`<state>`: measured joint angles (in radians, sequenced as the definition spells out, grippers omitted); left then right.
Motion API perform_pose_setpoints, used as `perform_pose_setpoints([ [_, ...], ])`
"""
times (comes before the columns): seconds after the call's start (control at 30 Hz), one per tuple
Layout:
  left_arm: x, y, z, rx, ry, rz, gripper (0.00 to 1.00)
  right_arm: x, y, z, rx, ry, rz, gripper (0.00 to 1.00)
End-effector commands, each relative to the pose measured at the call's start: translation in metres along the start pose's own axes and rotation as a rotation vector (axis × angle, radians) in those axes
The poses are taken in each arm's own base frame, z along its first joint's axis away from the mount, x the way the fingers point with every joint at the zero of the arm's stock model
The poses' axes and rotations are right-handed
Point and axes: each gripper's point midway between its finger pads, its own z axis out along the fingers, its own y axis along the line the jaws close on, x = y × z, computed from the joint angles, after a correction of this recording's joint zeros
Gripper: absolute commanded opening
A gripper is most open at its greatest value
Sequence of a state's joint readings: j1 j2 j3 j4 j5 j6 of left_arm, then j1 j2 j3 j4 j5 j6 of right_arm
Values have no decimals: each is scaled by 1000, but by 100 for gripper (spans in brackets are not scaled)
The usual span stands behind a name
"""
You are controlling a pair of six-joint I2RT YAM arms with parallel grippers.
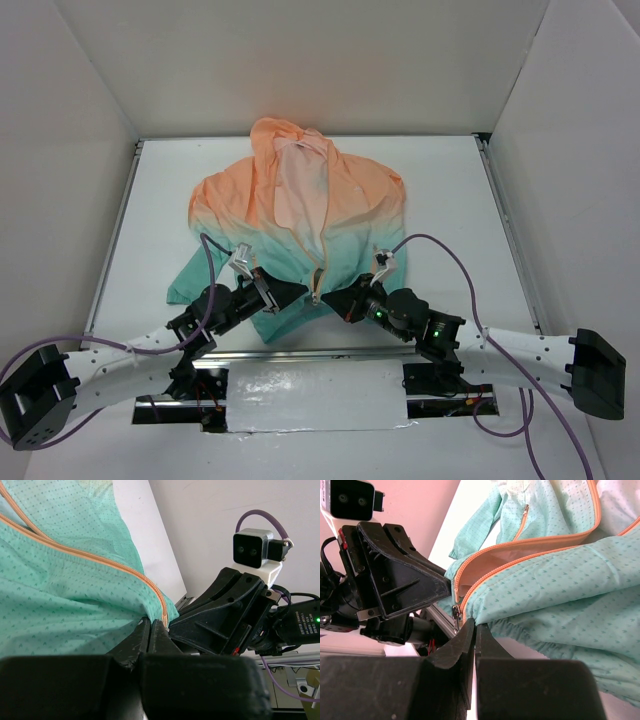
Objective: Zip up the jacket
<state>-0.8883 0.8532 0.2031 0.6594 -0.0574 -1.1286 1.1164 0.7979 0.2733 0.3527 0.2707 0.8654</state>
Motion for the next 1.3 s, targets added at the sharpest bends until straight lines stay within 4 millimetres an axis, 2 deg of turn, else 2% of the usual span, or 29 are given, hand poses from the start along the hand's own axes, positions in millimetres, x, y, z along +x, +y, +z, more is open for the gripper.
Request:
perform_pose_setpoints([
  [0.0,-11,-24,1,87,-39,3,0,-21,15,0,-48,-77,5,0],
  [0.47,-7,-21,2,90,-27,-10,0,-26,19,2,-56,-86,-1,0],
  [0.87,-17,-30,0,89,-57,-9,0,-9,14,1,-90,-42,0,0],
  [1.27,-13,-24,1,74,-46,-8,0,-15,21,-2,-119,-61,-10,0],
])
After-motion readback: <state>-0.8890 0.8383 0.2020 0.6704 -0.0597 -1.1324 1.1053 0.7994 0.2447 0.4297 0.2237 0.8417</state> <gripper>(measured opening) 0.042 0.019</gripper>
